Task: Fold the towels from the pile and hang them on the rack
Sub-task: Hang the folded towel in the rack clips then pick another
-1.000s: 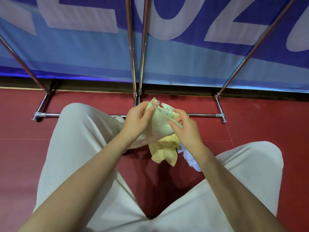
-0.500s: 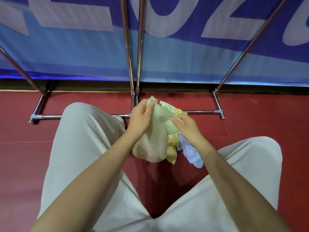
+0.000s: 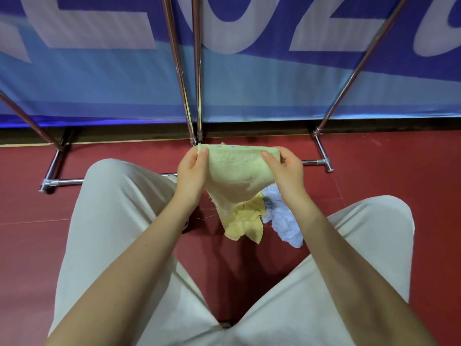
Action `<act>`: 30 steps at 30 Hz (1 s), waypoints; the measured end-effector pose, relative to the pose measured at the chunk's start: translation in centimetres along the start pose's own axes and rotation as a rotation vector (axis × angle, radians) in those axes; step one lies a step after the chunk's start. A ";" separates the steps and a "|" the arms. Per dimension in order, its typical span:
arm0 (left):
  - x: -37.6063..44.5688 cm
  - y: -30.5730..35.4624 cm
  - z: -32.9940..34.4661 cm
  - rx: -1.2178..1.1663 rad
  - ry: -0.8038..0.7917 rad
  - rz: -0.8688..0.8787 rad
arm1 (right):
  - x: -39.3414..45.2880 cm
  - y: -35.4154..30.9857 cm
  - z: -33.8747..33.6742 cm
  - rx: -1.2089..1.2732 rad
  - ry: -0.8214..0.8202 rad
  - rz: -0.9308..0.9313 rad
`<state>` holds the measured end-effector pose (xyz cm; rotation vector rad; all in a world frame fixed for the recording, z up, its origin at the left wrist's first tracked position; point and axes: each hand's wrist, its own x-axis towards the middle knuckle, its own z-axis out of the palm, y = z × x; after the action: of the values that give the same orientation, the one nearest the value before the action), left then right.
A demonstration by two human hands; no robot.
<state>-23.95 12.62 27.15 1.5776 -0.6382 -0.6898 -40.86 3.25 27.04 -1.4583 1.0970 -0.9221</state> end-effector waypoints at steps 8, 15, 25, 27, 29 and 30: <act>-1.2 -0.2 2.8 -0.128 0.100 -0.232 | -0.6 0.6 1.6 -0.098 0.195 -0.007; -2.2 0.4 6.0 -0.215 0.096 -0.306 | -1.5 0.9 2.4 -0.037 0.166 0.046; -2.5 1.7 8.6 -0.280 0.074 -0.376 | -0.7 0.5 0.0 -0.071 0.124 0.048; -1.8 1.5 8.7 -0.247 0.072 -0.406 | -0.4 0.4 -1.1 -0.151 0.126 0.044; -1.9 1.8 9.0 -0.198 0.050 -0.400 | -0.2 0.4 -2.1 -0.211 0.181 0.031; -2.1 2.2 9.2 -0.157 0.044 -0.390 | -0.2 0.4 -2.6 -0.238 0.206 0.014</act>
<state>-32.21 7.85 28.68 1.5796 -0.2355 -0.9656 -43.43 2.72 27.03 -1.5705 1.4063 -0.9733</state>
